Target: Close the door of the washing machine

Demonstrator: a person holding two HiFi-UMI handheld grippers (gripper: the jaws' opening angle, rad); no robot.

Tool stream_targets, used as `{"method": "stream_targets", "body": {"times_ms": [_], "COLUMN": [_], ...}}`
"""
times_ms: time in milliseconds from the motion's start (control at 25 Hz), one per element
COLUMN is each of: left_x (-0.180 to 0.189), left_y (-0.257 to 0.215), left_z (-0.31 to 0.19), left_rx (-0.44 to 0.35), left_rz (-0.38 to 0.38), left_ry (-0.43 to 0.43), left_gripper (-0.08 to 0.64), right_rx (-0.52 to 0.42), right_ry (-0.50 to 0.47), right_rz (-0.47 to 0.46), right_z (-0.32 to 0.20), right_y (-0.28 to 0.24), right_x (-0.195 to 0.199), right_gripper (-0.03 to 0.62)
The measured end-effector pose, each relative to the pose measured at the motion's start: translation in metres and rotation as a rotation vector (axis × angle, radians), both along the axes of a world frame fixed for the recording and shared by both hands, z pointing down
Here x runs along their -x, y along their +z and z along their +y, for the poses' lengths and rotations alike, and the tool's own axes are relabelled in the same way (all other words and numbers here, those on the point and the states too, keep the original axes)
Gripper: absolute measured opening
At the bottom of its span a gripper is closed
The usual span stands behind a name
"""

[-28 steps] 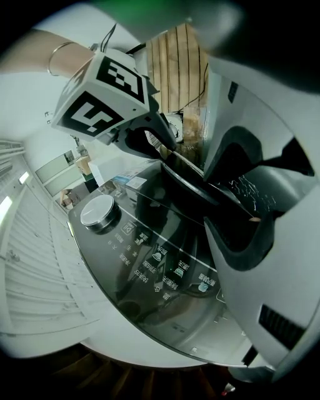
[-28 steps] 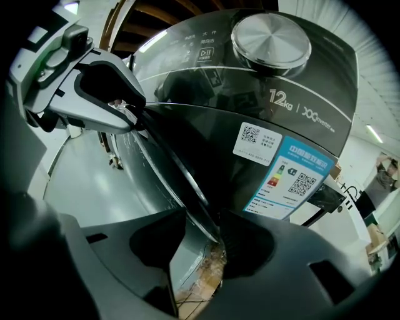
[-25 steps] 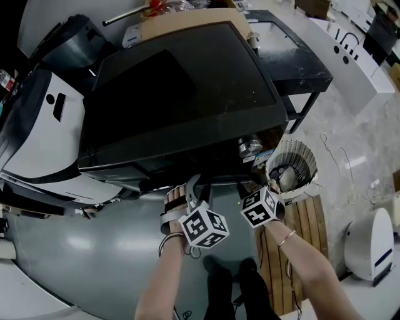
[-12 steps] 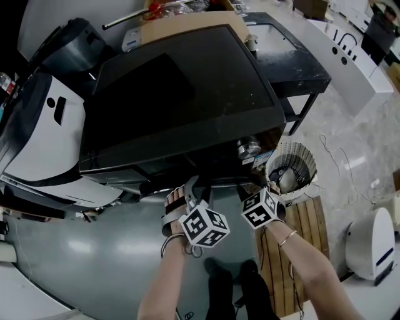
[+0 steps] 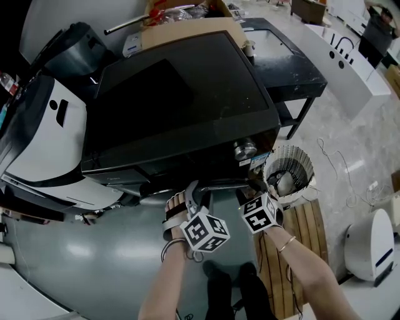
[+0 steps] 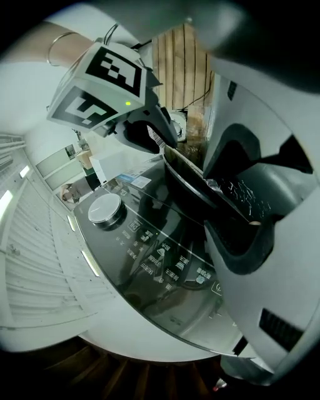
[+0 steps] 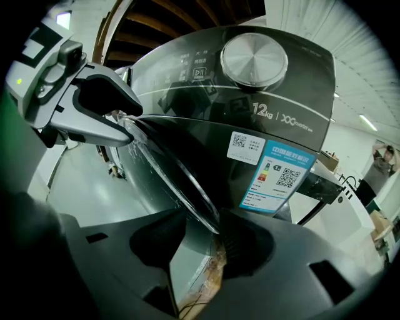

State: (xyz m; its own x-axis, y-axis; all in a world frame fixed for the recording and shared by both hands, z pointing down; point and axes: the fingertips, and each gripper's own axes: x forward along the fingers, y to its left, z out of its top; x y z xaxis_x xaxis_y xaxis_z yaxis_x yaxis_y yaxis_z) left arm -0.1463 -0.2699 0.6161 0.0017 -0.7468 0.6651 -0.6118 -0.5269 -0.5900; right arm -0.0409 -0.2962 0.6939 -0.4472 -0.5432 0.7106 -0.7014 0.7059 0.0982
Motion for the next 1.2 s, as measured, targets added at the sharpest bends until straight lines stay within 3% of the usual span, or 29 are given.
{"method": "stream_targets", "body": {"times_ms": [200, 400, 840, 1200], "left_x": [-0.003, 0.0, -0.006, -0.02], "left_y": [-0.014, -0.035, -0.102, -0.154], "left_z": [0.016, 0.037, 0.109, 0.173], "left_rx": [-0.017, -0.036, -0.121, -0.211], "left_rz": [0.038, 0.107, 0.451, 0.575], "left_ry": [-0.032, -0.124, -0.396, -0.478], "left_gripper": [0.216, 0.195, 0.097, 0.034], "right_rx": [0.011, 0.027, 0.063, -0.004], "right_ry": [0.033, 0.078, 0.091, 0.055], "right_rz": [-0.076, -0.183, -0.373, -0.448], "right_z": [0.013, 0.031, 0.104, 0.161], "right_y": [-0.022, -0.064, -0.14, -0.216], "right_x": [-0.005, -0.018, -0.043, -0.068], "right_gripper": [0.163, 0.142, 0.069, 0.008]}}
